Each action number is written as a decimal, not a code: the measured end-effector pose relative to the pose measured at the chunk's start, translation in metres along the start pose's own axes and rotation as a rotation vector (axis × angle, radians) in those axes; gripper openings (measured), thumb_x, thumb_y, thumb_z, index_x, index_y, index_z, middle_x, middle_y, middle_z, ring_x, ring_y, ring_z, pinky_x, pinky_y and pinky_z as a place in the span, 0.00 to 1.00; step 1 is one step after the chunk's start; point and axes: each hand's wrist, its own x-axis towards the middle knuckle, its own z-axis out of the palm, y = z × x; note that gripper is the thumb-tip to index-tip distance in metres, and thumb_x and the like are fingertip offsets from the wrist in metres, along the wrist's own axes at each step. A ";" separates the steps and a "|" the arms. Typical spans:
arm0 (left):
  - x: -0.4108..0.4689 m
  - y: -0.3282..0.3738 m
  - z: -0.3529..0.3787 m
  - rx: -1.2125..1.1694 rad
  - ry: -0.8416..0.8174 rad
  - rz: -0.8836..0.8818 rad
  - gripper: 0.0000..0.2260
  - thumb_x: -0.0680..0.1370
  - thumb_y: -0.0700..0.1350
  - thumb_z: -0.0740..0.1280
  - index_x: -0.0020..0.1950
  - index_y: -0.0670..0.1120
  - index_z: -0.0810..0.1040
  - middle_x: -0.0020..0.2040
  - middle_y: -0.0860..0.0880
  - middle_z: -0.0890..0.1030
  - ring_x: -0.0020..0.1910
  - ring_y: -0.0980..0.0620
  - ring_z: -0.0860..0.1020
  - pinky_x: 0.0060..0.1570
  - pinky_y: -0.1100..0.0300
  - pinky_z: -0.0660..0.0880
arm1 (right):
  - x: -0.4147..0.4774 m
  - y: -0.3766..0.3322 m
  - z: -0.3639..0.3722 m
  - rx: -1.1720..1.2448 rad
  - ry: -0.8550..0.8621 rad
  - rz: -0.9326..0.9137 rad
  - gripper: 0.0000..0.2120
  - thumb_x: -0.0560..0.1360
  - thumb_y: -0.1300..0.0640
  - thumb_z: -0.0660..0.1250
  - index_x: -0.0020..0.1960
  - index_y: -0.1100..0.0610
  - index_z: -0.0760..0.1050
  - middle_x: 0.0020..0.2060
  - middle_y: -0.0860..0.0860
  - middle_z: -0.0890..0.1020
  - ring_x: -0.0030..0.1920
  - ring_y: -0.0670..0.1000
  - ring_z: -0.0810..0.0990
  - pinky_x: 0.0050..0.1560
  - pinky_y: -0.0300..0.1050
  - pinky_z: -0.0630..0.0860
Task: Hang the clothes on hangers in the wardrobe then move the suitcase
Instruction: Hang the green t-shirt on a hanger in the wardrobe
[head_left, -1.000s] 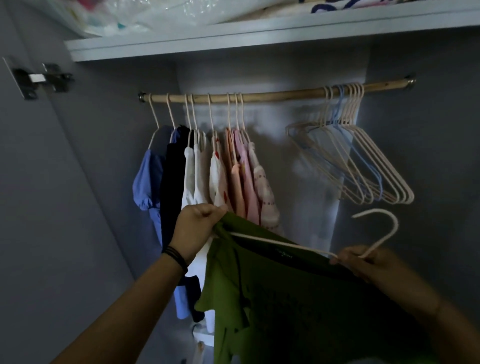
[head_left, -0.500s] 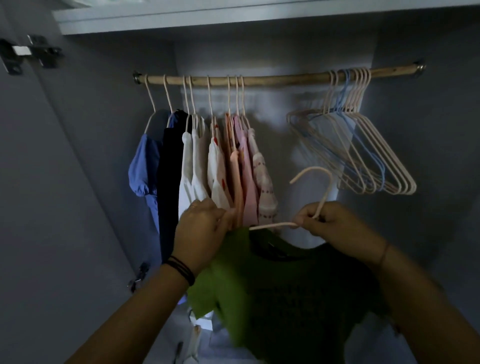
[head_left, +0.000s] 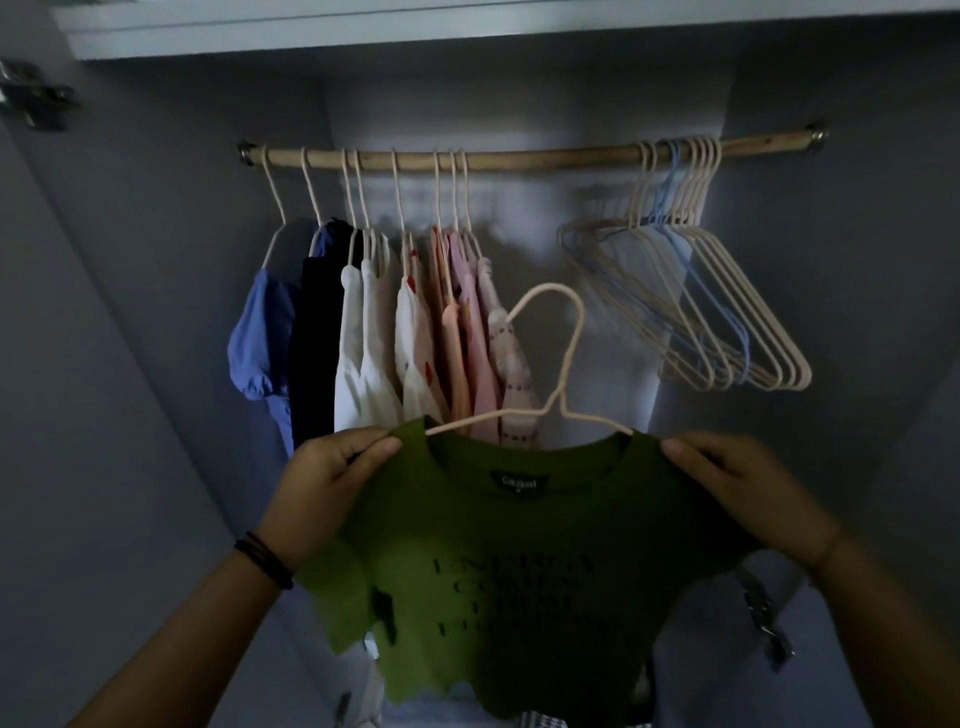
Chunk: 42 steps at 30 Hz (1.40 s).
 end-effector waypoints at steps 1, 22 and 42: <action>-0.002 -0.001 -0.001 -0.005 -0.009 -0.002 0.08 0.73 0.50 0.64 0.43 0.62 0.81 0.42 0.57 0.83 0.40 0.59 0.81 0.42 0.69 0.76 | -0.001 0.001 0.001 -0.002 0.013 -0.008 0.05 0.75 0.46 0.65 0.43 0.38 0.79 0.42 0.41 0.82 0.44 0.40 0.80 0.43 0.25 0.70; 0.003 -0.009 -0.022 -0.006 0.021 -0.146 0.19 0.78 0.60 0.59 0.46 0.49 0.82 0.44 0.52 0.83 0.46 0.59 0.79 0.51 0.66 0.73 | -0.016 -0.009 -0.030 0.162 0.167 -0.027 0.04 0.69 0.49 0.72 0.36 0.44 0.82 0.31 0.44 0.83 0.31 0.39 0.80 0.34 0.26 0.74; 0.012 0.043 0.092 -0.188 -0.102 0.083 0.06 0.74 0.55 0.68 0.48 0.57 0.77 0.49 0.53 0.77 0.51 0.61 0.76 0.51 0.73 0.70 | -0.136 -0.027 -0.050 0.322 0.102 0.592 0.40 0.44 0.27 0.75 0.39 0.60 0.84 0.35 0.60 0.84 0.32 0.52 0.83 0.29 0.38 0.77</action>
